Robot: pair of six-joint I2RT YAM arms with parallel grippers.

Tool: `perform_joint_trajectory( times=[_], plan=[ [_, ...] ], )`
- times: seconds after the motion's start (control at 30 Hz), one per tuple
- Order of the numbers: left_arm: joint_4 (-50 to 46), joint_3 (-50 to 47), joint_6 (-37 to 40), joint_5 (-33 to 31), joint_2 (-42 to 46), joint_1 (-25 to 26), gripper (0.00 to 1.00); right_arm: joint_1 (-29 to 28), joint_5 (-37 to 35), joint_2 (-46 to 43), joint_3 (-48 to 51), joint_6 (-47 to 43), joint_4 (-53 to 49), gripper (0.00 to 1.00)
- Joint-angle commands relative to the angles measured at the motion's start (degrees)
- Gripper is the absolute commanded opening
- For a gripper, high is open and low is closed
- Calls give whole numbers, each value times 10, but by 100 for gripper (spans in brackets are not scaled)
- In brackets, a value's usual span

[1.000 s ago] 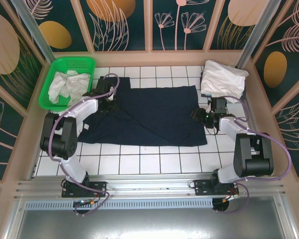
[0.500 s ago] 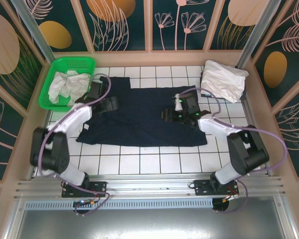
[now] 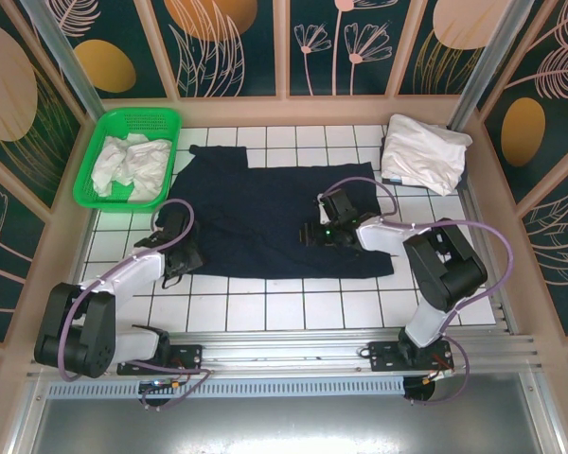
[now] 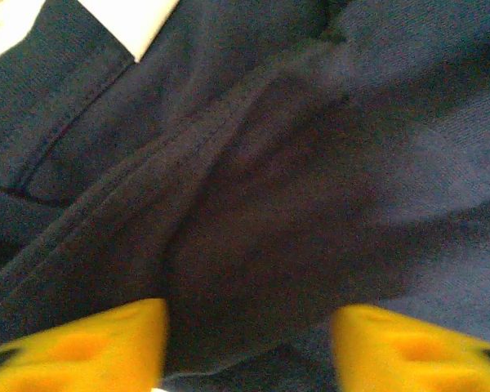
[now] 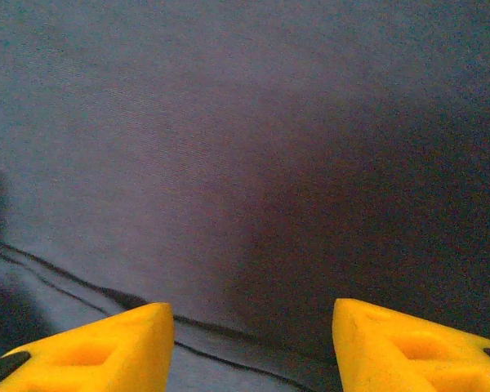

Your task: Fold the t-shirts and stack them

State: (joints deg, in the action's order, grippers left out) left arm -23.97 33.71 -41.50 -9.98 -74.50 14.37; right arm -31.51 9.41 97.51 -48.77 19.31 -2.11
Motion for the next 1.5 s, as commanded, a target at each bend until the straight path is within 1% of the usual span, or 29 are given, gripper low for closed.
perform_joint_trajectory(
  times=[0.0,0.03,0.1,0.13,0.17,0.2,0.23,0.27,0.33,0.37,0.4,0.47,0.57,0.63,0.67,0.73,0.87,0.97,1.0,1.03,1.23,1.33,1.47],
  plan=[
    [-41,27,-11,-41,7,2,30,32,-8,1,23,24,-1,54],
    [-49,34,-13,-51,11,3,23,39,-5,0,27,25,-2,54],
    [-59,41,-14,-71,15,3,14,47,3,-1,34,24,1,54],
    [-66,44,-15,-82,14,3,6,50,2,-3,36,23,1,54],
    [-72,47,-15,-89,12,3,2,51,0,-3,39,22,1,54],
    [-79,51,-16,-96,8,3,3,54,-2,-4,40,21,0,54],
    [-81,52,-19,-101,5,2,7,56,0,-3,41,21,0,54],
    [-76,53,-18,-95,1,3,12,58,2,-4,43,20,2,54],
    [-55,54,-5,-67,-11,3,35,58,8,-5,45,20,7,54],
    [-40,54,5,-49,-17,4,50,59,11,-2,44,20,7,54],
    [-24,53,17,-30,-22,7,59,59,11,-1,44,20,9,54],
    [1,51,35,-7,-33,14,68,59,12,2,43,20,10,54],
    [25,50,58,18,-49,17,68,60,9,6,43,20,8,54],
    [25,49,65,15,-61,17,64,61,6,5,45,21,8,54],
    [21,49,67,11,-68,17,60,62,5,4,46,21,8,54],
    [12,45,69,-1,-74,17,47,63,5,1,47,22,8,54],
    [6,33,69,-4,-65,17,30,68,2,-1,47,18,3,54],
    [-7,37,61,-15,-56,16,7,72,-1,-4,46,15,-3,54],
    [-13,40,59,-19,-51,17,2,73,-2,-5,47,14,-4,54],
    [-20,43,55,-24,-46,17,0,75,-4,-7,47,14,-5,54],
    [-61,61,35,-50,-4,16,0,84,-7,-11,54,11,-5,54],
    [-92,69,23,-65,21,17,0,85,-8,-12,57,11,-4,54],
    [-146,82,-11,-95,62,17,0,87,-7,-12,59,10,-1,54]
  ],
)
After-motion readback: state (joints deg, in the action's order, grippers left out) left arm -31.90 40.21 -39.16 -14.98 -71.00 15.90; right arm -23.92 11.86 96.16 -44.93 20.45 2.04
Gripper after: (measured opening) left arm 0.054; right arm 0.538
